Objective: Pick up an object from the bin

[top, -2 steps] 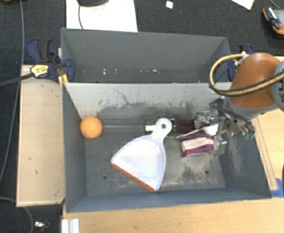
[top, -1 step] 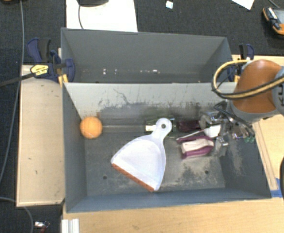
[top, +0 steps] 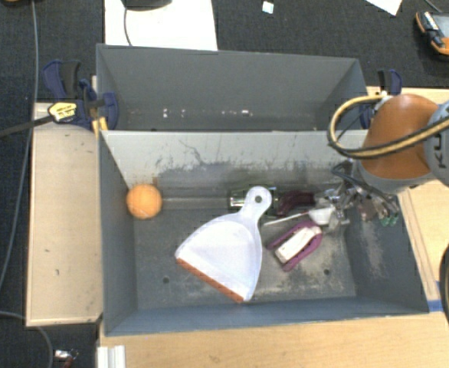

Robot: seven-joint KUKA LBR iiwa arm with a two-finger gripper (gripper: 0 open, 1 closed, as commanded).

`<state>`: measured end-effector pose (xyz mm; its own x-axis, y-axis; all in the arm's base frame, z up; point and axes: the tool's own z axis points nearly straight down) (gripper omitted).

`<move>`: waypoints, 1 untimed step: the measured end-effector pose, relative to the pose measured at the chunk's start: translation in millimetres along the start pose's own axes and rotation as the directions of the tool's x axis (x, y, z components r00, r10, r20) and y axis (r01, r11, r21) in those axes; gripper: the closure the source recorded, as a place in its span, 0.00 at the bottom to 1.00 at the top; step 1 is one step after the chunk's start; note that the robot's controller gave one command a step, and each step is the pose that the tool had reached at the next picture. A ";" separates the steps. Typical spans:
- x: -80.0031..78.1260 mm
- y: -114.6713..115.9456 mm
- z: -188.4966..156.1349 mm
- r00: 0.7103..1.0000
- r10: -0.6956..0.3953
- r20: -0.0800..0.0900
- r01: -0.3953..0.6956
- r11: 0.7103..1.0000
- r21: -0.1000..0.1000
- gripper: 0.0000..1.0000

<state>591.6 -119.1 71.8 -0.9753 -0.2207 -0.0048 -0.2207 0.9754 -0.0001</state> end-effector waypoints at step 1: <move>0.0 0.0 0.0 1.000 -0.001 0.000 0.001 1.000 0.000 1.00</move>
Offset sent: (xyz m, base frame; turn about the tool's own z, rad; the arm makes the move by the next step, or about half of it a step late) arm -0.0002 0.0000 0.0032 -0.0005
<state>591.6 -119.1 71.8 -0.9752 -0.2213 -0.0049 -0.2213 0.9752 -0.0002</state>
